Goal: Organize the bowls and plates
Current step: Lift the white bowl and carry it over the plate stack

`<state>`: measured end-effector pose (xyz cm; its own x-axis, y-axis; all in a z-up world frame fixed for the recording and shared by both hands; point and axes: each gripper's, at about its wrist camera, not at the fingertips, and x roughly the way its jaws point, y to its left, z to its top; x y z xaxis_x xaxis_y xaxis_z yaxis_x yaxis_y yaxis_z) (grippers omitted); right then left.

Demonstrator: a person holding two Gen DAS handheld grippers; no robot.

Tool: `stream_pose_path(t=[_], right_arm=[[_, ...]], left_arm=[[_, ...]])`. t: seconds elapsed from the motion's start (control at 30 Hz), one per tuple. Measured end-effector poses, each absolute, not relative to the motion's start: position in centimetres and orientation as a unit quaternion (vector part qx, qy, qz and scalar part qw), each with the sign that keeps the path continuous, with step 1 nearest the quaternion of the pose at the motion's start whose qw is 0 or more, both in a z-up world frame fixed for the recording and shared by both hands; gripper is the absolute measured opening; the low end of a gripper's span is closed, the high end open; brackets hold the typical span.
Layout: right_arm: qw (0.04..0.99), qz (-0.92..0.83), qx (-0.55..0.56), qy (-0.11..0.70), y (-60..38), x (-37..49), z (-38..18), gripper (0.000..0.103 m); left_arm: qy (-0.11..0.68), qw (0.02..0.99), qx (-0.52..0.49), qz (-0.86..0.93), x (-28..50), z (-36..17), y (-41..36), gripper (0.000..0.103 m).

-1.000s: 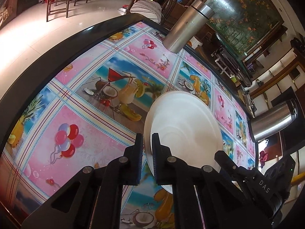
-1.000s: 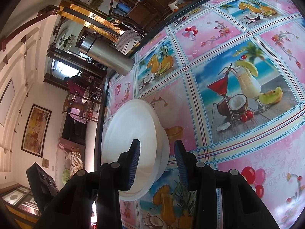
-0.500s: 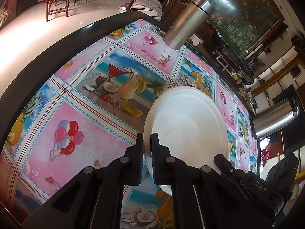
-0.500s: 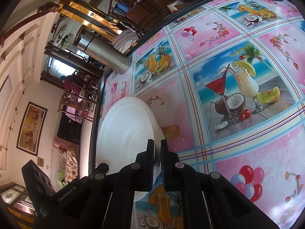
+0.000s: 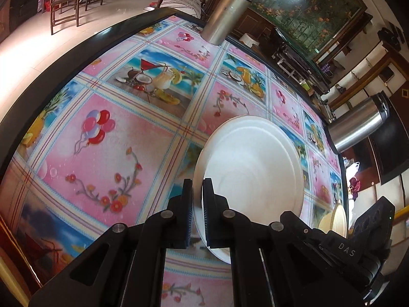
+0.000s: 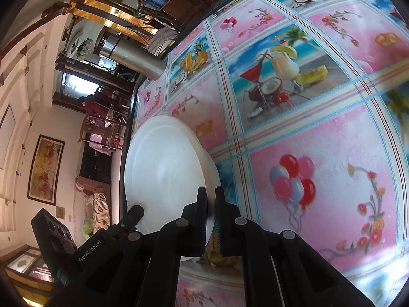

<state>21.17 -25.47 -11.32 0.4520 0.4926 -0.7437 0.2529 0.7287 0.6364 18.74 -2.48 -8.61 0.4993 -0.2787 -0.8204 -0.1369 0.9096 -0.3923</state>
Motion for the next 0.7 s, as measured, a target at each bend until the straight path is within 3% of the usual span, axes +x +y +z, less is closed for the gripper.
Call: stream_pose_path(t=[0.7], right_arm=[[0.791, 0.069, 0.346, 0.5, -28.7, 4.3, -10.4, 0.007]], left_arm=[[0.479, 0.873, -0.048, -0.079, 4.2, -8.0, -7.8, 0.009]])
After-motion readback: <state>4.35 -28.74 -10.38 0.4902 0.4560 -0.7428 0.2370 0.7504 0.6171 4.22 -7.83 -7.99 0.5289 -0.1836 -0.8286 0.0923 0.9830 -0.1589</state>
